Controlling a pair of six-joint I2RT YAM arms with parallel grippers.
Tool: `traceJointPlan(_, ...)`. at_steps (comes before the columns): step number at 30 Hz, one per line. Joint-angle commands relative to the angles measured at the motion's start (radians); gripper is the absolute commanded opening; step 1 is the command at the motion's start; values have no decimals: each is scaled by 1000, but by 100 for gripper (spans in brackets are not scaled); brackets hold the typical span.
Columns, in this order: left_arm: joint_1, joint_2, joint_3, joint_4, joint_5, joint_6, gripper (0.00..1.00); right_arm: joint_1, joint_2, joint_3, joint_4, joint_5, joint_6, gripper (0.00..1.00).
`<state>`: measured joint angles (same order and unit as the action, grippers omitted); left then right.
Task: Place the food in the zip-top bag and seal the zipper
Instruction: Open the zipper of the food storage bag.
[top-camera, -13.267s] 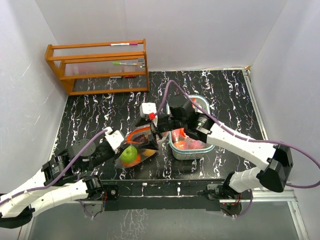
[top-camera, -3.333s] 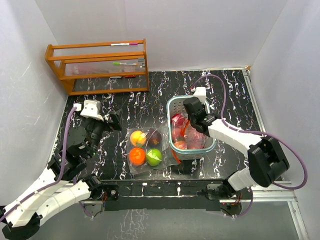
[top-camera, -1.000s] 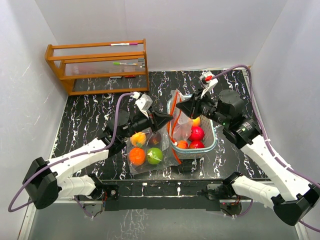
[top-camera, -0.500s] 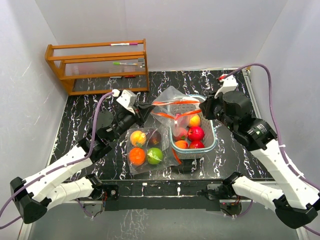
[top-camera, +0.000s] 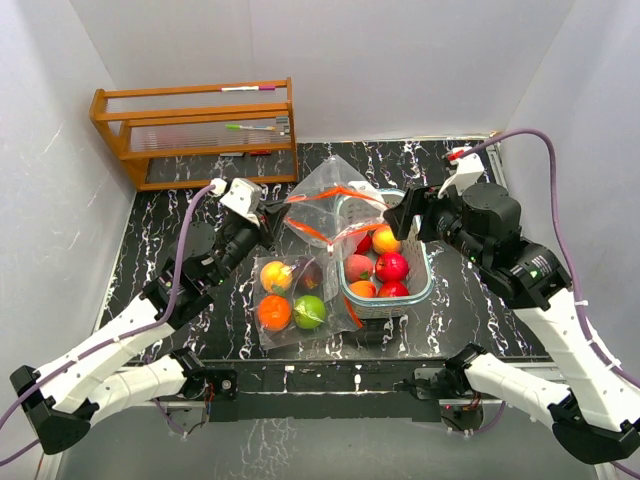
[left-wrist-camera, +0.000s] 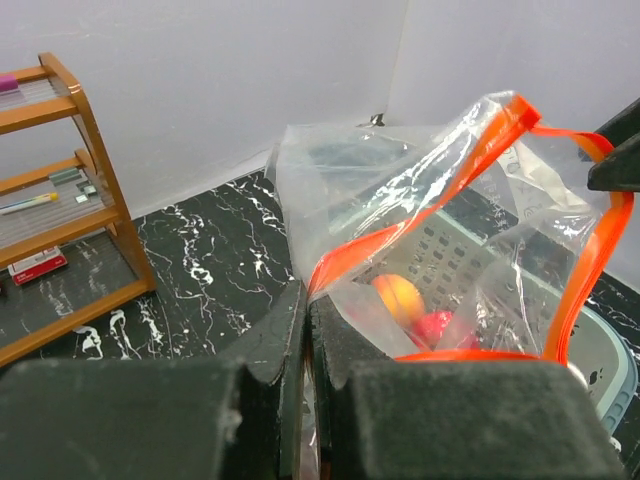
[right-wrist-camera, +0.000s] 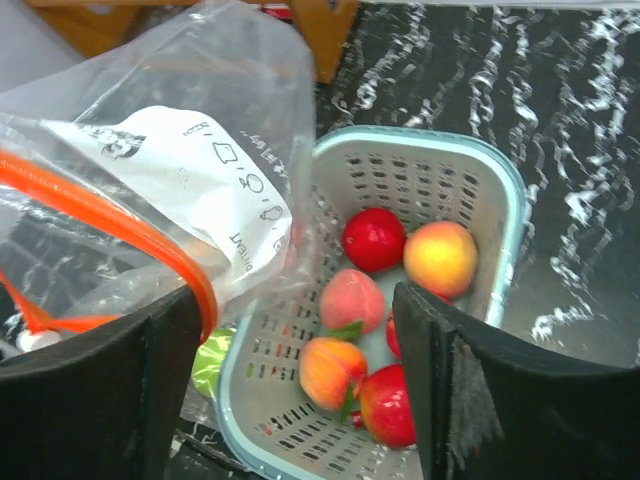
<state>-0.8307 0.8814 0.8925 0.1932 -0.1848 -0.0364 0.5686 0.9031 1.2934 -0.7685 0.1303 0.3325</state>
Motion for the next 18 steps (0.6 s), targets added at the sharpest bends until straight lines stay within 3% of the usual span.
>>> traceJointPlan(1,8,-30,45,28,-10,7,0,-6,-9,-16,164,-167,-4,80)
traceJointPlan(4,8,-32,68,12,-26,27,0,-6,3,-16,227,-257,6,83)
traceJointPlan(10,8,-58,137,-49,-111,121,0,-6,-75,-55,554,-540,53,90)
traceJointPlan(16,9,-98,195,-86,-165,201,0,-6,-77,-10,633,-650,82,96)
traceJointPlan(18,9,-113,209,-104,-200,235,0,-6,-70,-1,576,-587,76,96)
